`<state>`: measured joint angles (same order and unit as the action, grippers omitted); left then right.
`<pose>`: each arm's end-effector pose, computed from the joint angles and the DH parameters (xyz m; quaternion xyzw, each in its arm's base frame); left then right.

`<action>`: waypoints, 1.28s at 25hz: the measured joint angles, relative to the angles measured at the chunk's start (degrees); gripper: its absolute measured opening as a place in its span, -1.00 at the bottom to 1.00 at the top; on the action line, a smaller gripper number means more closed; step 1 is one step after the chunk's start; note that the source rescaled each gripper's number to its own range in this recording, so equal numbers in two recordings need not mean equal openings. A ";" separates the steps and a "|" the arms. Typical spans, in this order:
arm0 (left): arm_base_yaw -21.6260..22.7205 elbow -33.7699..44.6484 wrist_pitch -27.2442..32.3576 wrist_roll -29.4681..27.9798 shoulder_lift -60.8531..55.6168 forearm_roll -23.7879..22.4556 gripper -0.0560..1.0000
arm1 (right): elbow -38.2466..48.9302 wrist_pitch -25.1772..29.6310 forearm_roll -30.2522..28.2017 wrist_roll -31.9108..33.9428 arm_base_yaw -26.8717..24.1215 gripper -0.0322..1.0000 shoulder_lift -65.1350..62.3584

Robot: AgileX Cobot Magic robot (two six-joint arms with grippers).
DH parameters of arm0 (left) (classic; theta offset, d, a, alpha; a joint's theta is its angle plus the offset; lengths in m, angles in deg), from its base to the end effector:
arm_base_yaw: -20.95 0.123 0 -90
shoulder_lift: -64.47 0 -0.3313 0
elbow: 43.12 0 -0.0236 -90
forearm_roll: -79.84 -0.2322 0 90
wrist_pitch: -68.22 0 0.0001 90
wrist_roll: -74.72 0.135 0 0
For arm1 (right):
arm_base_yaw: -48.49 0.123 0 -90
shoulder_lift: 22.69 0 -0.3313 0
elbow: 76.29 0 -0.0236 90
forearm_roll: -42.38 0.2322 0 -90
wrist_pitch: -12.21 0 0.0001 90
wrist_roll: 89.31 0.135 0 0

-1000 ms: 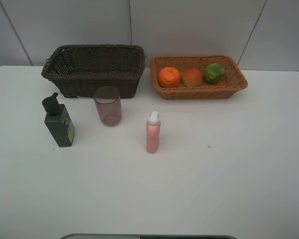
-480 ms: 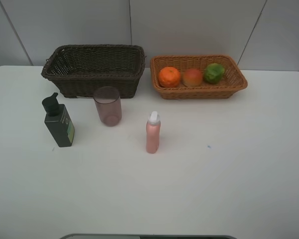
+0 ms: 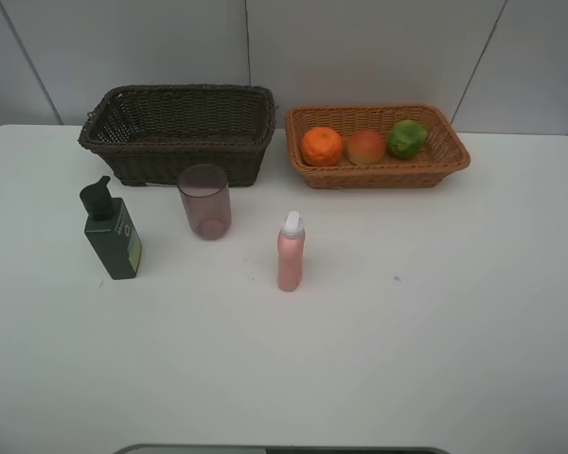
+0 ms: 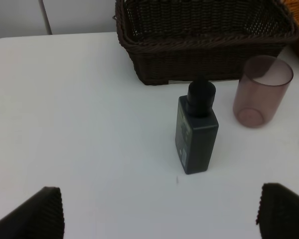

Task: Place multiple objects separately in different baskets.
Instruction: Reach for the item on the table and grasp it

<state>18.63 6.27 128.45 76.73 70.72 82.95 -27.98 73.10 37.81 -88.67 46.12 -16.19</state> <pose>-0.0299 -0.0052 0.2507 0.0331 0.8465 -0.0286 0.5306 -0.0320 -0.0081 0.2553 0.0243 0.8456 -0.0478 0.5311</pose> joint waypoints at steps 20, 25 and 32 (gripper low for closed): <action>0.00 -0.07 0.00 0.00 0.00 0.01 1.00 | 0.00 0.00 0.00 0.00 0.00 1.00 0.00; 0.00 -3.20 0.00 0.00 7.84 0.37 1.00 | 0.00 0.00 0.00 0.00 0.00 1.00 0.00; 0.00 -10.42 -1.77 -0.12 34.13 0.74 1.00 | 0.17 -0.01 -0.11 0.00 0.00 1.00 0.00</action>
<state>18.63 -4.15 126.68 76.62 104.85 83.69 -27.81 73.09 37.70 -88.67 46.12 -16.19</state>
